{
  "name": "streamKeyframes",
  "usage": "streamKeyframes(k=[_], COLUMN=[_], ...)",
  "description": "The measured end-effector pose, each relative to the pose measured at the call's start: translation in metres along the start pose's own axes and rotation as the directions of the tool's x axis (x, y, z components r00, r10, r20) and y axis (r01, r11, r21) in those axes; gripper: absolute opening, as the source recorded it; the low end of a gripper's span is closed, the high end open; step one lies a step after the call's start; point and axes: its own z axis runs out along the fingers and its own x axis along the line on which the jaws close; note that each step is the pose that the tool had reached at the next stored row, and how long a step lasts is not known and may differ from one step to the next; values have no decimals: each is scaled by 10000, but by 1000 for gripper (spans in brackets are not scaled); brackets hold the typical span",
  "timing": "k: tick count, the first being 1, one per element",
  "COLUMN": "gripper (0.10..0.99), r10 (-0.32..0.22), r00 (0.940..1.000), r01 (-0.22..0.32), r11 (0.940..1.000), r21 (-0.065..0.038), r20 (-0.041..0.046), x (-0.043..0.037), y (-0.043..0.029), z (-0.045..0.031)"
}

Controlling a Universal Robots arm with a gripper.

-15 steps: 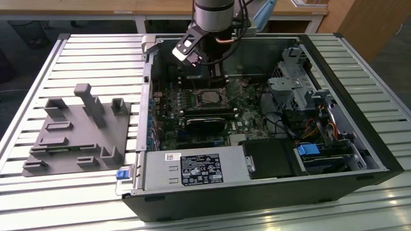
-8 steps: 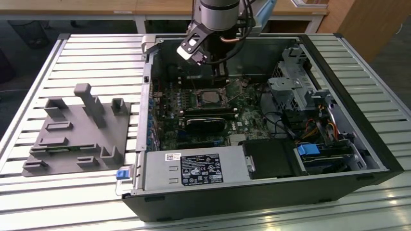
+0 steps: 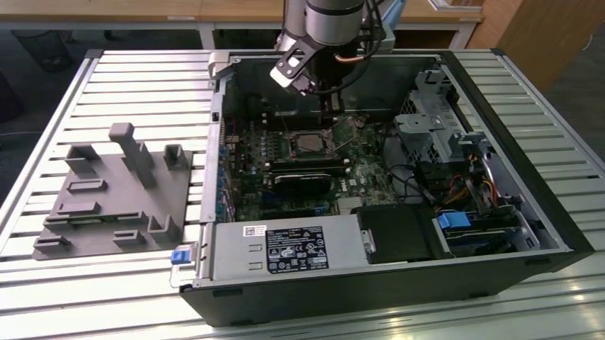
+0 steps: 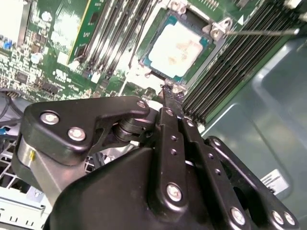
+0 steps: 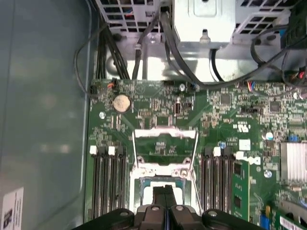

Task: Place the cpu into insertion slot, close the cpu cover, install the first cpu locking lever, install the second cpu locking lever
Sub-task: 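Close the cpu cover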

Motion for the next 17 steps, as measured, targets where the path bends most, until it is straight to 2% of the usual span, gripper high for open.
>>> streamKeyframes(k=[3,8,11,17], gripper=[106,106,106,106], r10=[1,2,2,7], r00=[10000,10000,10000,10000], r01=[-1,-2,-2,-6], r11=[10000,10000,10000,9999], r21=[39,53,51,101], r20=[2,-1,-11,-39], x=[0,4,4,3], y=[34,45,58,170], z=[-15,-98,-103,-96])
